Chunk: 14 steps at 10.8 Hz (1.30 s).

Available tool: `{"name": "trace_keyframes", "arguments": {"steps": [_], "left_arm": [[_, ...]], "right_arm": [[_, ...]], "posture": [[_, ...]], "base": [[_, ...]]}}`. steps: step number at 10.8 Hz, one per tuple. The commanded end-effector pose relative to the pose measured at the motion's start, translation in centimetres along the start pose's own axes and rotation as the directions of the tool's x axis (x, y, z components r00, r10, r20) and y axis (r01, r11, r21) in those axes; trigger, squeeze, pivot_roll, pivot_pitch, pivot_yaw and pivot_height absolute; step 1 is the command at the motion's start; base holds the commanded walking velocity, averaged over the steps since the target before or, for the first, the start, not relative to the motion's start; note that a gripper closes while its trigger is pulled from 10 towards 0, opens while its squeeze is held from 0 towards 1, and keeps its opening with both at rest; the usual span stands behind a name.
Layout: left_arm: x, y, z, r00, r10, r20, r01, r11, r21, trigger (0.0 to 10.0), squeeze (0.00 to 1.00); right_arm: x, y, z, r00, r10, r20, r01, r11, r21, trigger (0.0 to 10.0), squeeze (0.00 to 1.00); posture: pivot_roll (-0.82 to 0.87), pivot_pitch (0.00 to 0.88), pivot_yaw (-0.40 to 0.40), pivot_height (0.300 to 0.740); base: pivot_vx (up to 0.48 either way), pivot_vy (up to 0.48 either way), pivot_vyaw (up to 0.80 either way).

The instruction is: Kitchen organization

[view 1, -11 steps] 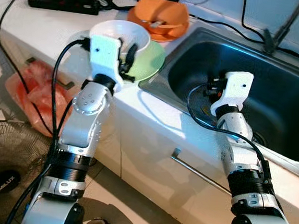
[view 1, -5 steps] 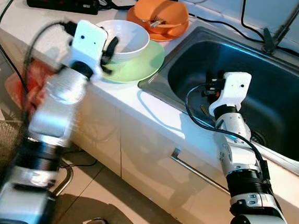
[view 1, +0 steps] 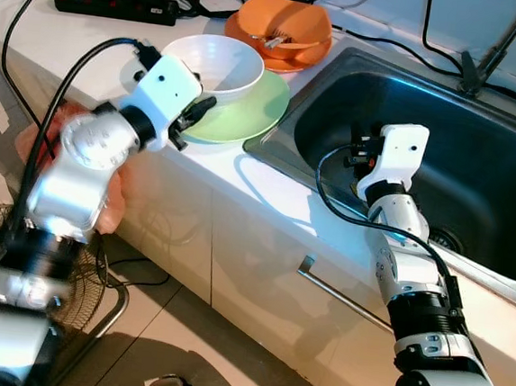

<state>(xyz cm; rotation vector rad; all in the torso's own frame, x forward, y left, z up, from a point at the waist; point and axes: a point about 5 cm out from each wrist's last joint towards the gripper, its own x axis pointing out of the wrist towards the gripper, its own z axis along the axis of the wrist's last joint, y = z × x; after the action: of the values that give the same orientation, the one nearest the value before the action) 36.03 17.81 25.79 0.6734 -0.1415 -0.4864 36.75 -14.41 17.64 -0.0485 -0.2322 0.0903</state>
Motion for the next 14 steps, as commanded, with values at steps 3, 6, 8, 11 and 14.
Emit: {"name": "trace_keyframes", "arguments": {"steps": [3, 6, 8, 11, 14], "left_arm": [[0.7, 1.4, 0.6, 0.998, -0.061, -0.022, 0.063, 0.993, 0.102, 10.0, 0.0], [1.4, 2.5, 0.3, 0.989, -0.122, -0.08, 0.132, 0.981, 0.139, 10.0, 0.0], [1.7, 2.7, 0.1, 0.974, -0.191, -0.123, 0.211, 0.961, 0.176, 10.0, 0.0], [2.9, 2.2, -0.8, 0.95, -0.235, -0.207, 0.277, 0.939, 0.204, 10.0, 0.0], [3.8, 1.5, -1.2, 0.943, -0.24, -0.23, 0.29, 0.933, 0.212, 10.0, 0.0]], "right_arm": [[0.2, -0.2, 0.3, 1.0, -0.014, 0.0, 0.014, 1.0, 0.002, 10.0, 0.0], [0.1, -0.2, 0.2, 1.0, -0.021, 0.0, 0.021, 1.0, 0.006, 10.0, 0.0], [0.1, -0.4, 0.2, 1.0, -0.029, 0.002, 0.029, 1.0, 0.007, 10.0, 0.0], [0.1, -0.2, 0.2, 1.0, -0.031, 0.004, 0.031, 0.999, 0.014, 10.0, 0.0], [0.0, -0.2, 0.2, 0.999, -0.036, 0.002, 0.036, 0.999, 0.014, 10.0, 0.0]], "posture": [[0.07, 0.115, -0.022, 0.74], [0.07, 0.116, -0.012, 0.74], [0.07, 0.116, -0.007, 0.74], [0.07, 0.115, -0.002, 0.74], [0.07, 0.116, 0.001, 0.74]], "base": [[0.0, 0.0, 0.0], [0.0, 0.0, 0.0], [0.0, 0.0, 0.0], [0.0, 0.0, 0.0], [0.0, 0.0, 0.0]]}}
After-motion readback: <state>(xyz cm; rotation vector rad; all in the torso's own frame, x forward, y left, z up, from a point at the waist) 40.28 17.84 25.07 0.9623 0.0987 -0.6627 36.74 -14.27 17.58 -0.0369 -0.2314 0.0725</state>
